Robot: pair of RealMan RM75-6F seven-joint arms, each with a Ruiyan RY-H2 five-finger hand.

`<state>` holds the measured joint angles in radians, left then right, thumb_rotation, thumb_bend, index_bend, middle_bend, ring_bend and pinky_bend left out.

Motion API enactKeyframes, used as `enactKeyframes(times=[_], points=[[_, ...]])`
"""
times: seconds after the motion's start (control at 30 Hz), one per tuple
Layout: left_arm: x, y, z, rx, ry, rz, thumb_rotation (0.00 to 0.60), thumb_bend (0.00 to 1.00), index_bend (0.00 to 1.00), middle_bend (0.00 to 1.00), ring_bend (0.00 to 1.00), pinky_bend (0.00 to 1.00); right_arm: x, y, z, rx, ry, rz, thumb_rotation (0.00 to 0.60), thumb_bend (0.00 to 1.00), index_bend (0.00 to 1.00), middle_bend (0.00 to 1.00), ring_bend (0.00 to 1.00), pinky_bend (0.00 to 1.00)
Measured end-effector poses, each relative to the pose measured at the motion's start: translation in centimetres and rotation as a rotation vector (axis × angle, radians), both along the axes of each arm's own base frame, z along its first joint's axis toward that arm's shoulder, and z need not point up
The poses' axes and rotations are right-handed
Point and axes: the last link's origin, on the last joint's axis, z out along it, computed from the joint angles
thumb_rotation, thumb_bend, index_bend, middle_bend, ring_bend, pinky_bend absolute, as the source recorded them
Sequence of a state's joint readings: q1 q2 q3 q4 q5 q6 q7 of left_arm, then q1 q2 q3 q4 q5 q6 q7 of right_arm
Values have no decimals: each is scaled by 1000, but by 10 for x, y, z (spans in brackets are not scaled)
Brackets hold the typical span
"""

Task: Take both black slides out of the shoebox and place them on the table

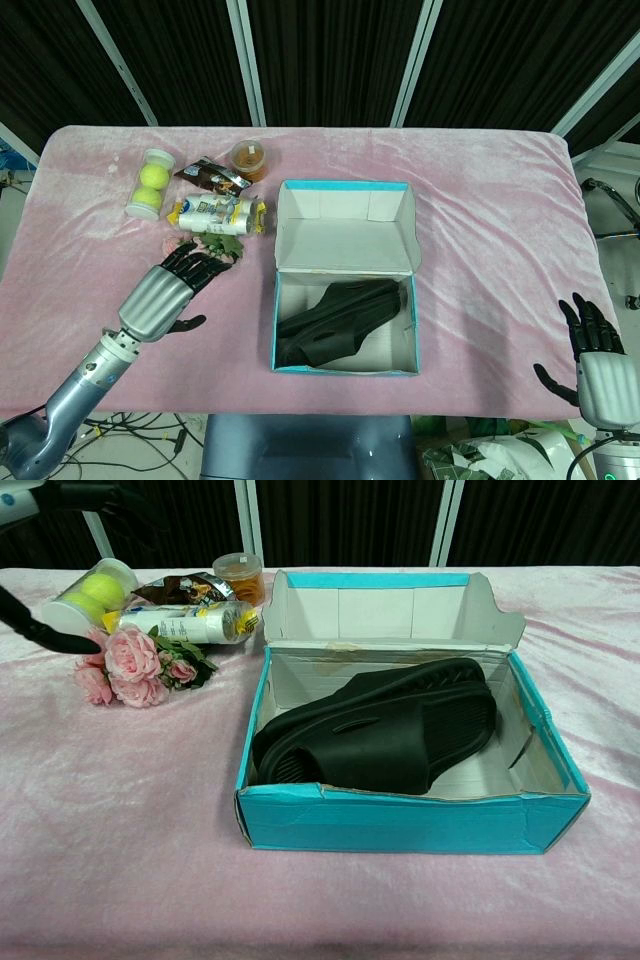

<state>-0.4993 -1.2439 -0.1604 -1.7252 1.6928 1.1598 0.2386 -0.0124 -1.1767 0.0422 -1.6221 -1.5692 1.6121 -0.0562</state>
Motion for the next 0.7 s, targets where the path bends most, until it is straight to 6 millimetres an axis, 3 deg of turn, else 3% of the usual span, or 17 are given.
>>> enactKeyframes(times=[0.23, 0.37, 0.7], points=[[26, 13, -16, 21, 78, -79, 600, 8, 198, 248, 189, 147, 0, 4, 2, -4, 4, 1, 600, 106, 0, 0, 0, 161], [38, 22, -31, 86, 175, -161, 600, 8, 193, 201, 136, 140, -1, 7, 5, -16, 1, 0, 600, 107, 0, 0, 0, 161], [83, 47, -86, 171, 337, -427, 600, 7, 144, 110, 34, 102, -8, 19, 11, -45, -7, -33, 600, 106, 0, 0, 0, 161]])
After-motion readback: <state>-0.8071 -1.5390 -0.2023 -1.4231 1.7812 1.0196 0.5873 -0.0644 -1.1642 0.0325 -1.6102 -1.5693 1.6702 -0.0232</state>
